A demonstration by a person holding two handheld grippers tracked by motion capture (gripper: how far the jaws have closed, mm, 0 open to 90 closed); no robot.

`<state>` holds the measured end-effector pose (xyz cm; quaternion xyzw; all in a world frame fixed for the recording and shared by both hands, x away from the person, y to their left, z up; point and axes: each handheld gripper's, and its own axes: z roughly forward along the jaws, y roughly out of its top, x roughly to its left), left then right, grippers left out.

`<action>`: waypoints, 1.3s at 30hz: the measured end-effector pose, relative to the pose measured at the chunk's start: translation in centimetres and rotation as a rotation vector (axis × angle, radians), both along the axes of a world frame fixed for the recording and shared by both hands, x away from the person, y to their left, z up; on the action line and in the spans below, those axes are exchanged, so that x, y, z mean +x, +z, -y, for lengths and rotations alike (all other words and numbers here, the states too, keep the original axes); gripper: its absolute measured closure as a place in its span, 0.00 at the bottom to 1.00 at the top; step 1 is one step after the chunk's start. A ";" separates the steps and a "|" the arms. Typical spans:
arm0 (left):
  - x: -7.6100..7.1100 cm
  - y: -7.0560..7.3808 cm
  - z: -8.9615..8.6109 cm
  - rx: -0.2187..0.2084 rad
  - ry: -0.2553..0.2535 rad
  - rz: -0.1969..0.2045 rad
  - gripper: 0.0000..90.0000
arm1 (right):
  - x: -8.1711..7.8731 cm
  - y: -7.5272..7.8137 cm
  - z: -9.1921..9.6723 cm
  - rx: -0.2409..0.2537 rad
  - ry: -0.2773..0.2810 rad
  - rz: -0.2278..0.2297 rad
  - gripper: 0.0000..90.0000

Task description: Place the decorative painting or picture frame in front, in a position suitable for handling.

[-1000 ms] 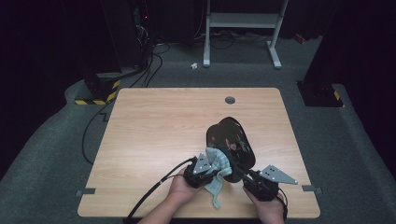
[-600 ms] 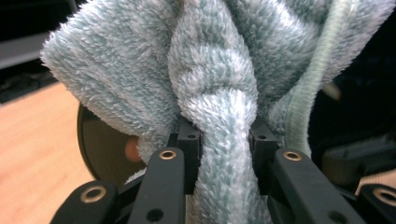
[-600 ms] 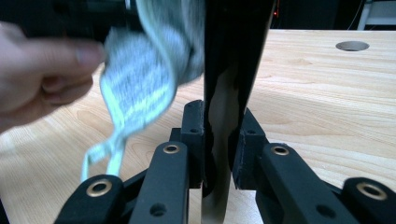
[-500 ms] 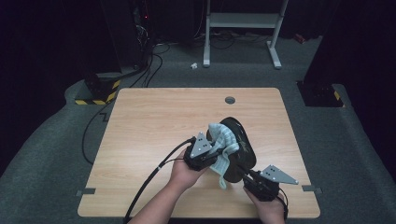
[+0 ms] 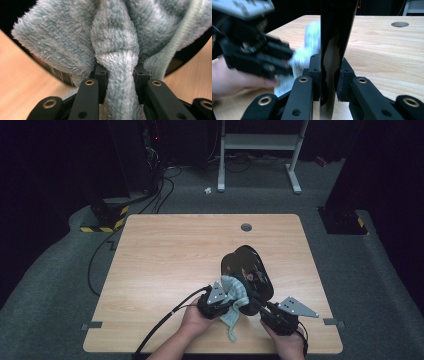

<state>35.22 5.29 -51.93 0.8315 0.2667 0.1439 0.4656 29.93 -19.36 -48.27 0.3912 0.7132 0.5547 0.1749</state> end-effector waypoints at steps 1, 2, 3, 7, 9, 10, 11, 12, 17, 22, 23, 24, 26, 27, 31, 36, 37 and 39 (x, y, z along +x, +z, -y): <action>0.0 -0.4 -0.1 0.008 -0.002 -0.009 0.81 | 0.0 0.0 0.0 0.000 0.000 0.000 0.86; 0.0 -0.7 -0.1 0.012 -0.003 -0.017 0.81 | 0.0 0.0 0.0 0.000 0.000 0.001 0.86; -0.1 -0.9 -0.1 0.012 -0.004 -0.020 0.81 | 0.0 0.0 0.0 0.000 0.000 0.002 0.86; -0.1 -1.0 -0.1 0.022 -0.013 -0.021 0.81 | 0.0 0.0 0.0 0.001 0.000 0.002 0.86; -0.2 -1.0 0.0 0.035 -0.015 -0.017 0.81 | 0.0 0.0 0.0 0.001 0.000 0.002 0.86; -0.2 -1.0 0.0 0.041 -0.015 -0.014 0.81 | 0.0 0.0 0.0 0.001 0.000 0.002 0.86; -0.3 -1.0 0.1 0.045 -0.015 -0.009 0.81 | 0.0 0.0 0.0 0.002 -0.001 0.001 0.86; -0.3 -1.0 0.2 0.051 -0.014 -0.004 0.81 | 0.0 0.0 0.0 0.003 -0.001 0.001 0.86; -0.6 -1.0 0.3 0.063 -0.012 0.002 0.81 | 0.0 -0.1 0.1 0.004 -0.001 0.001 0.86; -1.5 -1.0 0.9 0.069 -0.039 0.003 0.81 | 0.0 -0.1 0.1 0.004 0.001 0.002 0.86; -1.7 -1.0 1.0 0.063 -0.044 -0.002 0.81 | 0.0 -0.1 0.0 0.003 0.001 0.003 0.86; -1.9 -1.0 1.1 0.063 -0.052 -0.006 0.81 | 0.0 -0.1 0.0 0.002 0.001 0.004 0.86; -2.2 -1.0 1.2 0.067 -0.056 -0.001 0.81 | 0.0 -0.1 0.0 0.001 0.001 0.004 0.86; -2.2 -1.0 1.2 0.068 -0.056 0.000 0.81 | 0.0 -0.1 0.0 0.001 0.001 0.004 0.86; -1.2 -0.9 0.6 0.060 -0.004 -0.017 0.81 | 0.0 0.0 0.0 0.001 0.001 0.002 0.86; -1.2 -0.8 0.8 0.066 0.008 -0.022 0.81 | 0.0 -0.1 0.0 0.002 -0.001 0.003 0.86; -1.6 -0.7 1.0 0.064 -0.011 -0.028 0.81 | 0.0 -0.1 0.0 0.001 0.001 0.003 0.86; -2.1 -0.7 1.4 0.063 -0.038 -0.027 0.81 | 0.0 -0.1 0.1 0.001 0.002 0.005 0.86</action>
